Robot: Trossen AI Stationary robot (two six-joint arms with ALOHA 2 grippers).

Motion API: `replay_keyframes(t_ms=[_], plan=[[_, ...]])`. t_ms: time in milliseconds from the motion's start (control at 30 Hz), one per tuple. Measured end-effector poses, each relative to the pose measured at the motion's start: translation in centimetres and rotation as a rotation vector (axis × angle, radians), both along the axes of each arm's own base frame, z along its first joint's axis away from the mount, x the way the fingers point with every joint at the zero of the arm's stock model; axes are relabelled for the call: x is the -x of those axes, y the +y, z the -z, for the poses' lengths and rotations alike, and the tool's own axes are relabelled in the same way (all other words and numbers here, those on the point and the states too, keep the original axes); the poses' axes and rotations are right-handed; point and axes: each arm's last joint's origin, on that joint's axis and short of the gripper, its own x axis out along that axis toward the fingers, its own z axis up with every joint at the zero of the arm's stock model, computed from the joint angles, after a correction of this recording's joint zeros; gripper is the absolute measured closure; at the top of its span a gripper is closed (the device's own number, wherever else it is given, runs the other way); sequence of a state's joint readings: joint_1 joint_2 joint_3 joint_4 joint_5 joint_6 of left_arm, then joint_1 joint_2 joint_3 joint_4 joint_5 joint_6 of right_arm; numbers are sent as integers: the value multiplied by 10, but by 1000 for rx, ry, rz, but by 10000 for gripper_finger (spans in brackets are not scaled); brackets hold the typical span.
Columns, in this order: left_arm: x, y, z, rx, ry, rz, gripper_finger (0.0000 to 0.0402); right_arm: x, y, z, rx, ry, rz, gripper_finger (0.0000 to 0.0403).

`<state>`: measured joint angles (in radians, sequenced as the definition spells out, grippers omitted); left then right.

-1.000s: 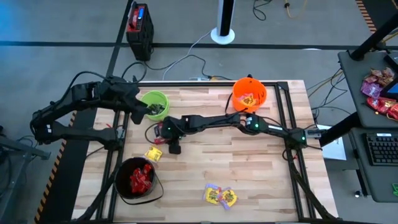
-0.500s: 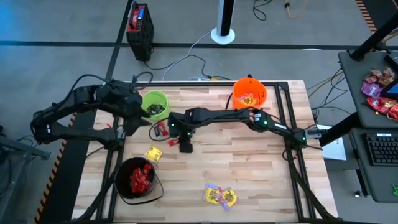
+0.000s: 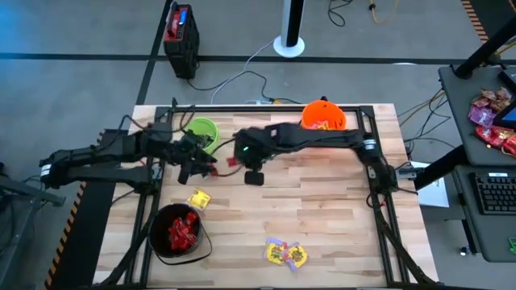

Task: Sort candy by brand, put in halloween buckets
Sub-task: Put the red candy into the black bucket

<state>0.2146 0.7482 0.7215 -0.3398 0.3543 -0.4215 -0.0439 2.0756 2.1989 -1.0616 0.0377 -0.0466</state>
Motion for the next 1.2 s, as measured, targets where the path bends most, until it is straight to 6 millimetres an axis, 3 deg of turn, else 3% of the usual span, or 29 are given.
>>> replay_keyframes(t_ms=[133,267,433,600,967,1100,1200], plan=[[-4,1,16,18,-36,-11,226,25,5,-29,37,-66,57,345],[-10,2,31,51,-27,-22,226,37,12,-38,38,-152,69,345],[-22,5,25,54,-173,-18,226,47,19,-54,98,-334,56,344],[-36,8,16,52,-244,-12,226,41,26,-42,154,-370,59,344],[-63,13,5,53,-217,-7,229,39,36,-39,211,-371,44,344],[-66,14,7,37,-209,-1,256,40,38,-39,214,-366,32,344],[-65,14,7,33,-213,0,299,40,42,-40,210,-370,18,344]])
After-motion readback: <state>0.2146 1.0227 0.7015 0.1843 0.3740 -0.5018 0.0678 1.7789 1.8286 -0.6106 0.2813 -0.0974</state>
